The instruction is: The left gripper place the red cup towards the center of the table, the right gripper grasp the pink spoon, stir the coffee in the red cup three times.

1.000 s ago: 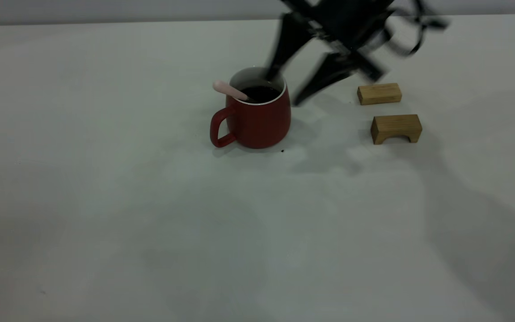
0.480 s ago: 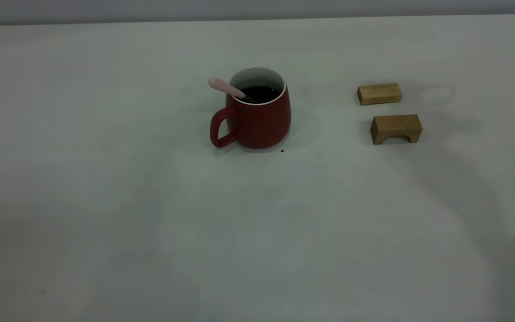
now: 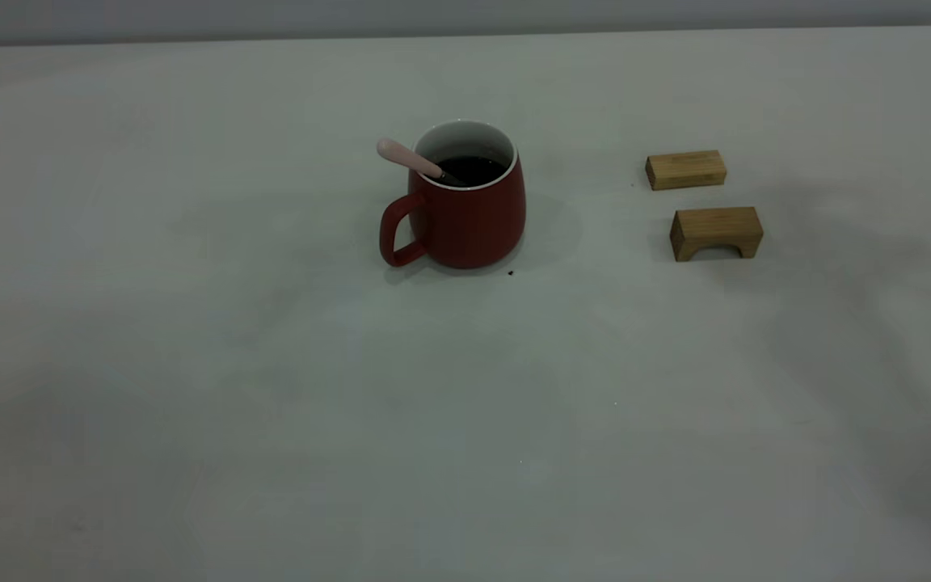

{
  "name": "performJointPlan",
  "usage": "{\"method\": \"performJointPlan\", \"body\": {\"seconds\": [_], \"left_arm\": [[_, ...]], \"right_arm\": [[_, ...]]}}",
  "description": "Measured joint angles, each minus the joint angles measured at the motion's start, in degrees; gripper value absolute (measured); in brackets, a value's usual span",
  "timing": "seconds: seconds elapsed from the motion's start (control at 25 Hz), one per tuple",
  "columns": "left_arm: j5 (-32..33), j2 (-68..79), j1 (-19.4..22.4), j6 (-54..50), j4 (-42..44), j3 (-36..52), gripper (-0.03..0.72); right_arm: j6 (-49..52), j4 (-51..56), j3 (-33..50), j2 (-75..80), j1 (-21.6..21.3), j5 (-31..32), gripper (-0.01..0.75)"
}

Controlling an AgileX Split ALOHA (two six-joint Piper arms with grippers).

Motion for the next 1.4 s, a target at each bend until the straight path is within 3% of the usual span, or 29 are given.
{"method": "performJointPlan", "body": {"seconds": [0.52,1.0,1.4], "left_arm": [[0.00,0.00,0.00,0.00,0.00,0.00,0.501],[0.00,0.00,0.00,0.00,0.00,0.00,0.501],[0.00,0.00,0.00,0.00,0.00,0.00,0.501]], "right_arm": [[-1.13,7.24,2.83,-37.25,-0.04,0.00,0.237],[-1.18,7.55,37.78,-71.42,-6.42,0.00,0.237],[-1.18,11.73,61.89,-88.05,-7.05,-1.09,0.237]]}}
